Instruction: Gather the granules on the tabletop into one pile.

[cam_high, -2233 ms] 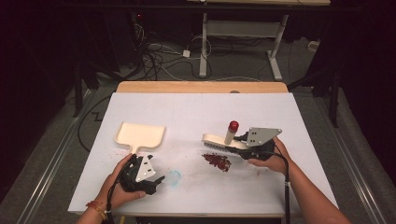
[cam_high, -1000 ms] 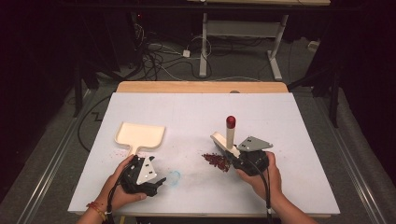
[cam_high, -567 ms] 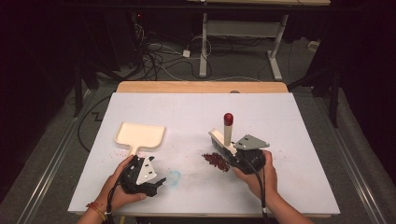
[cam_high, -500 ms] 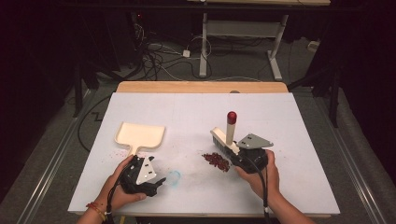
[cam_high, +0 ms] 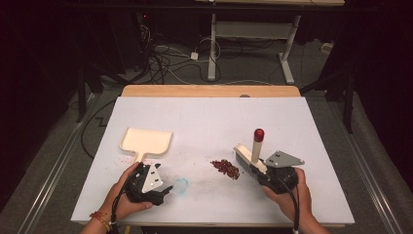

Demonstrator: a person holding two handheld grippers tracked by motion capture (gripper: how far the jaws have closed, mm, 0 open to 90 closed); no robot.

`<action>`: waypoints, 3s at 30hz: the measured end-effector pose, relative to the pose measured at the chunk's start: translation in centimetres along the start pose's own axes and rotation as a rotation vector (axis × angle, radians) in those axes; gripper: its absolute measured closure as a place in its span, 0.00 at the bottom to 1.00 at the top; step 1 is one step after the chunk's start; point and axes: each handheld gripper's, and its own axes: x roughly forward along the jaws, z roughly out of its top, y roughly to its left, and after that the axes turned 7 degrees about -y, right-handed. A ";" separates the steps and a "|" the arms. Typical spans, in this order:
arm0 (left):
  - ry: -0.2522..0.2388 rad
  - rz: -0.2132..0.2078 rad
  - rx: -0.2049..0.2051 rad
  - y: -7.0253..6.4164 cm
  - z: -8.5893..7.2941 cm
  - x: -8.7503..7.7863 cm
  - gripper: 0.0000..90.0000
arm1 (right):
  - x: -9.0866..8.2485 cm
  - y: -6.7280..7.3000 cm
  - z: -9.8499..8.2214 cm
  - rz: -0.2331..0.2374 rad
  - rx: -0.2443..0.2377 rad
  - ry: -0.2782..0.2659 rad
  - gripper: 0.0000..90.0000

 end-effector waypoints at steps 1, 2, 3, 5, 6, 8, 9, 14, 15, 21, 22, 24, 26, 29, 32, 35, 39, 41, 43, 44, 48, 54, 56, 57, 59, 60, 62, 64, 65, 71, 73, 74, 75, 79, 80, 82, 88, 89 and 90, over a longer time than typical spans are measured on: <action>-0.001 0.000 -0.001 0.0 0.0 0.0 0.21 | -0.3 0.1 -0.2 -0.005 0.000 0.000 0.75; 0.002 -0.002 0.002 0.0 0.0 0.0 0.21 | -0.6 0.2 -0.3 -0.003 0.002 -0.004 0.75; 0.003 -0.002 0.002 0.0 0.0 0.0 0.21 | -0.7 0.5 -0.4 -0.005 0.007 -0.009 0.75; 0.004 -0.006 0.001 0.0 0.1 0.2 0.21 | -0.8 1.3 -0.6 0.012 0.014 -0.014 0.75; 0.005 -0.008 0.003 -0.1 0.2 0.3 0.21 | -0.7 1.8 -0.5 0.017 0.006 -0.012 0.75; 0.008 -0.012 0.011 -0.1 0.3 0.3 0.21 | -0.4 2.8 -0.3 0.015 -0.020 -0.018 0.75; 0.003 -0.014 0.009 -0.1 0.3 0.4 0.21 | -0.2 3.1 -0.2 0.013 -0.015 -0.032 0.75; 0.002 -0.018 0.007 0.0 0.3 0.4 0.21 | 0.3 3.8 0.7 0.021 -0.019 -0.054 0.75; 0.002 -0.018 0.008 0.0 0.3 0.4 0.21 | 0.3 3.7 0.8 0.016 -0.022 -0.056 0.75; -0.001 -0.014 0.001 0.0 0.2 0.2 0.21 | -0.2 2.3 0.8 0.006 -0.024 -0.071 0.75; -0.001 -0.013 -0.001 0.0 0.2 0.2 0.21 | -0.4 2.0 0.8 0.003 -0.020 -0.073 0.75; 0.002 -0.012 0.000 0.0 0.2 0.2 0.21 | -0.8 1.4 0.8 0.028 -0.016 -0.098 0.75; 0.002 -0.012 0.001 0.0 0.2 0.2 0.21 | -1.2 0.9 0.9 0.061 -0.023 -0.106 0.75; 0.005 -0.011 0.001 0.1 0.2 0.2 0.21 | -2.0 0.2 0.7 0.177 -0.042 -0.145 0.75; 0.004 -0.007 -0.007 0.2 0.2 0.3 0.21 | -1.9 0.4 0.3 0.276 -0.061 -0.151 0.75; -0.001 -0.004 -0.010 0.2 0.2 0.2 0.21 | -1.2 1.3 0.3 0.379 -0.061 -0.145 0.75; 0.000 -0.004 -0.010 0.3 0.2 0.2 0.21 | 0.0 2.9 0.2 0.477 -0.134 -0.137 0.75; 0.002 -0.008 -0.009 0.3 0.2 0.3 0.21 | 0.8 3.4 0.0 0.504 -0.158 -0.132 0.75; 0.003 -0.010 -0.009 0.3 0.1 0.3 0.21 | 1.6 3.3 -0.1 0.521 -0.176 -0.134 0.75; 0.003 -0.010 -0.009 0.3 0.1 0.3 0.21 | 1.9 3.1 0.0 0.534 -0.177 -0.142 0.75; 0.003 -0.015 -0.011 0.3 0.1 0.4 0.21 | 3.1 1.9 0.4 0.534 -0.213 -0.157 0.75; 0.010 -0.021 -0.001 0.1 0.3 0.6 0.21 | 4.9 0.1 1.4 0.548 -0.239 -0.176 0.75; 0.012 -0.023 -0.002 0.1 0.3 0.7 0.21 | 5.2 -0.3 1.6 0.553 -0.230 -0.179 0.75; 0.014 -0.022 -0.001 0.1 0.2 0.7 0.21 | 5.3 -0.5 1.6 0.557 -0.220 -0.182 0.75; 0.015 -0.023 -0.001 0.1 0.2 0.7 0.21 | 5.1 -0.7 1.7 0.561 -0.220 -0.189 0.75; 0.015 -0.022 -0.001 0.1 0.2 0.6 0.21 | 5.0 -0.8 1.8 0.556 -0.213 -0.195 0.75; 0.015 -0.018 -0.002 0.1 0.2 0.5 0.21 | 4.4 -1.0 2.2 0.545 -0.196 -0.211 0.75; 0.011 -0.014 -0.002 0.1 0.1 0.4 0.21 | 3.8 -1.4 2.5 0.536 -0.188 -0.228 0.75; 0.009 -0.012 -0.003 0.2 0.1 0.3 0.21 | 3.4 -1.6 2.7 0.522 -0.186 -0.227 0.75; 0.000 0.007 -0.009 0.4 -0.1 0.0 0.21 | 1.3 -2.8 2.4 0.455 -0.208 -0.189 0.75; 0.001 0.013 -0.006 0.5 -0.1 -0.1 0.21 | 0.6 -3.3 2.0 0.430 -0.215 -0.177 0.75; -0.002 0.017 -0.009 0.6 -0.1 -0.2 0.21 | 0.2 -3.6 1.8 0.424 -0.210 -0.173 0.75; -0.006 0.019 -0.012 0.6 -0.1 -0.2 0.21 | -0.2 -3.9 1.6 0.414 -0.213 -0.170 0.75; -0.002 0.022 -0.013 0.6 -0.1 -0.2 0.21 | -2.2 -5.2 0.9 0.374 -0.212 -0.164 0.75; -0.003 0.021 -0.011 0.6 -0.1 -0.2 0.21 | -2.8 -5.5 0.7 0.370 -0.202 -0.161 0.75; -0.001 0.025 -0.010 0.6 0.0 -0.2 0.21 | -3.8 -6.1 0.2 0.362 -0.200 -0.145 0.75; -0.006 0.032 -0.010 0.8 0.1 -0.3 0.21 | -6.0 -7.3 -1.5 0.399 -0.183 -0.097 0.75; -0.008 0.034 -0.010 0.8 0.1 -0.3 0.21 | -6.3 -7.4 -1.7 0.408 -0.177 -0.087 0.75; -0.007 0.035 -0.009 0.8 0.1 -0.3 0.21 | -6.6 -7.4 -1.8 0.413 -0.184 -0.079 0.75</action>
